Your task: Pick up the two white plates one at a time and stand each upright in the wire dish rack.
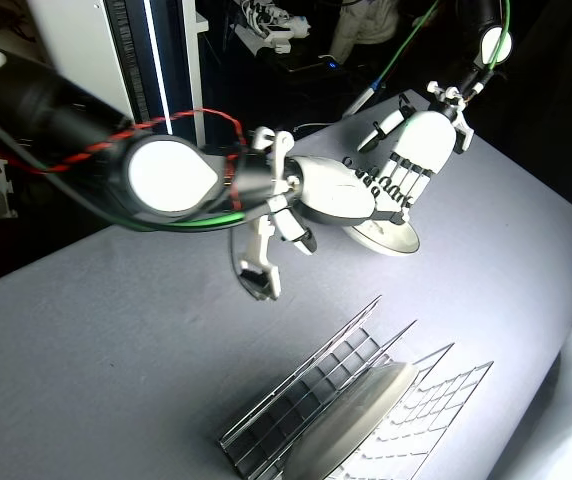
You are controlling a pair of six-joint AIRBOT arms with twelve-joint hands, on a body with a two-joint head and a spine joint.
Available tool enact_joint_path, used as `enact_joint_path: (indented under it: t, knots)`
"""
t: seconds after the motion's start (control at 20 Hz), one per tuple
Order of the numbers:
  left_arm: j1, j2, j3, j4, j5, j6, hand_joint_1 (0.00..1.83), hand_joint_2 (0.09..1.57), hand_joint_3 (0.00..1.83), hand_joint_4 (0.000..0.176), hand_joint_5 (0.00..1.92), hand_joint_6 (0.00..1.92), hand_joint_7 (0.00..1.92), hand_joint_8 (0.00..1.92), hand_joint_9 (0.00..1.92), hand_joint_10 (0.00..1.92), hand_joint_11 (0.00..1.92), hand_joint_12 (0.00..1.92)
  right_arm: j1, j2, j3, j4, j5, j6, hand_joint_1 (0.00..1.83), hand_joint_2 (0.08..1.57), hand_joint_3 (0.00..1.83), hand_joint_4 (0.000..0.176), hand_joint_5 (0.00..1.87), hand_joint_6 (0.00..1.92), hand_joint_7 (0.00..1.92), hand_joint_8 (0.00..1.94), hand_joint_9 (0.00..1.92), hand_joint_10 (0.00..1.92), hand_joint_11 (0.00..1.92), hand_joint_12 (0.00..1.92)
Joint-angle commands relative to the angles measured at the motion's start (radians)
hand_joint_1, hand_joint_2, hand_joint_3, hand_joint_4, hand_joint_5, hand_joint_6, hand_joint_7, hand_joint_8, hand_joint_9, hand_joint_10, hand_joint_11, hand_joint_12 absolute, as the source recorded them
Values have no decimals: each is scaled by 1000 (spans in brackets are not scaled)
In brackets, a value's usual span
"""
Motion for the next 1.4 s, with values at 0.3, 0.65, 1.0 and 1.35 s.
enact_joint_path:
  t: [0.3,0.65,1.0,1.35]
  knots:
    - [13,-11,12,-11,-20,-5,0,1231,1,0,30,5,17,4,7,3,3,1,-23,-117,48,40,34,-16,1424,923,0,0,0,0,0,0,0,0,0,443]
    - [13,-13,19,-12,-20,-5,0,1220,0,0,88,0,77,0,64,0,27,30,-41,-191,117,47,34,-25,1448,944,1,0,0,0,0,0,0,0,0,550]
    - [13,-14,19,-13,-20,-5,0,1235,0,0,127,11,113,12,100,5,5,200,-47,-220,161,67,34,-34,1447,966,1,0,0,0,0,0,0,0,0,669]
    - [15,-15,20,-14,-20,-5,0,1232,1,0,13,3,7,2,2,0,0,0,-48,-239,173,85,31,-44,1325,1044,4,0,312,24,323,16,336,46,0,1133]
